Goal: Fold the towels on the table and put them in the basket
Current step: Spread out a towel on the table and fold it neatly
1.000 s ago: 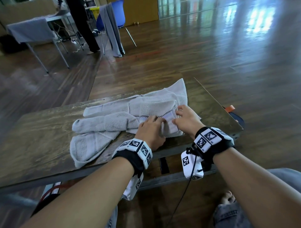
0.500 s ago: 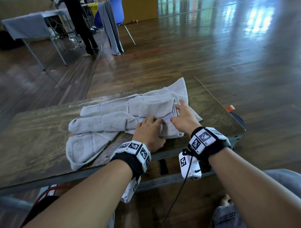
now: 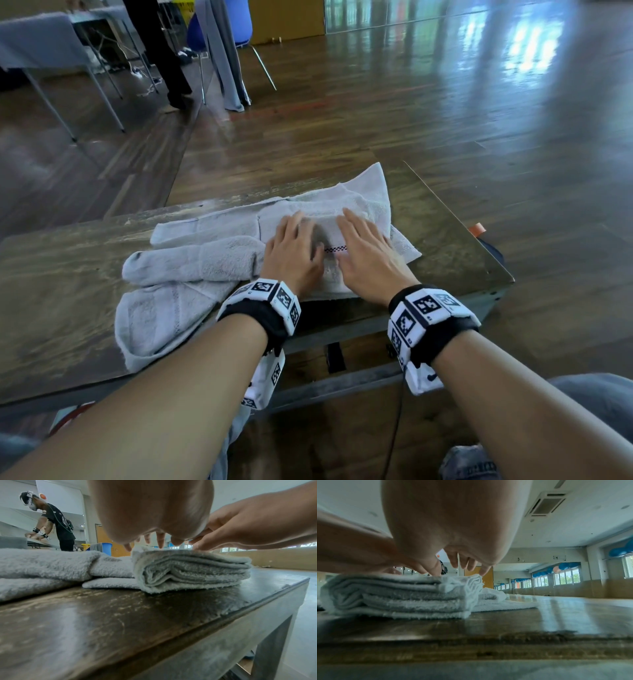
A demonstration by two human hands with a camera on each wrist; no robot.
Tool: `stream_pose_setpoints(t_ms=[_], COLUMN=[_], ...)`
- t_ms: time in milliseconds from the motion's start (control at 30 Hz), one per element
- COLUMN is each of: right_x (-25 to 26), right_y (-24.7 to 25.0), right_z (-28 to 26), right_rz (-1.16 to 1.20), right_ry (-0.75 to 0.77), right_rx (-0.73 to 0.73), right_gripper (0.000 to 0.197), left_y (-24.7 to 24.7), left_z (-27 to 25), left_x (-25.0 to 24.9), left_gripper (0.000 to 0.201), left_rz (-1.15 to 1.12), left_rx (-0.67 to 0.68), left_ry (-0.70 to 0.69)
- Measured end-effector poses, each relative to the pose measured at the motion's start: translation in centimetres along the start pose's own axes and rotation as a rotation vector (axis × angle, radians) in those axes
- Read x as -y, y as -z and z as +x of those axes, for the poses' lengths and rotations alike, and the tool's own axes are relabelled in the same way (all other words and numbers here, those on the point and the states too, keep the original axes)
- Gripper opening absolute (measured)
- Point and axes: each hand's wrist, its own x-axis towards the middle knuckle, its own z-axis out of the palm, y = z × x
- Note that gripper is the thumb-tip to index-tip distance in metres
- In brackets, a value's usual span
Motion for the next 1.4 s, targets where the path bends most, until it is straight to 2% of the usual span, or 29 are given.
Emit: stream_pose_setpoints(t_ms=[133,200,500,1067,1400], right_x=[-0.4,-0.6,-1.2,-0.8,-0.2], right_y=[-1.7,-2.6,-4.1,-4.1,-3.9], right_z=[0.2,0.3,0.8,1.1,1.0], right_rz=[-0.033,-0.061,-0.023,-0.059,-0.067], right_ry=[-0.062,-0.09,-0.157,-0.243,-0.269], right_rx=[0.109,0.138,0.108,0.174,0.19], right_gripper=[0.063,0.066,0.07,0.077,0.077], left_y=[-2.0,-2.8,-3.9,-3.8,-3.7], left_z=[0.2,0.1,0.1,-0.5,-1.3], left_x=[0.5,0.9,2.0,2.7,3.3], left_gripper=[0.061,0.062,0.065,0.066,0.064], left_rz=[0.058,0.075,0.023,-0.012,-0.078], left_rx=[0.151,0.135,0.06,0.041,0.042], left_ry=[0.073,0.073,0.08,0.082,0.157])
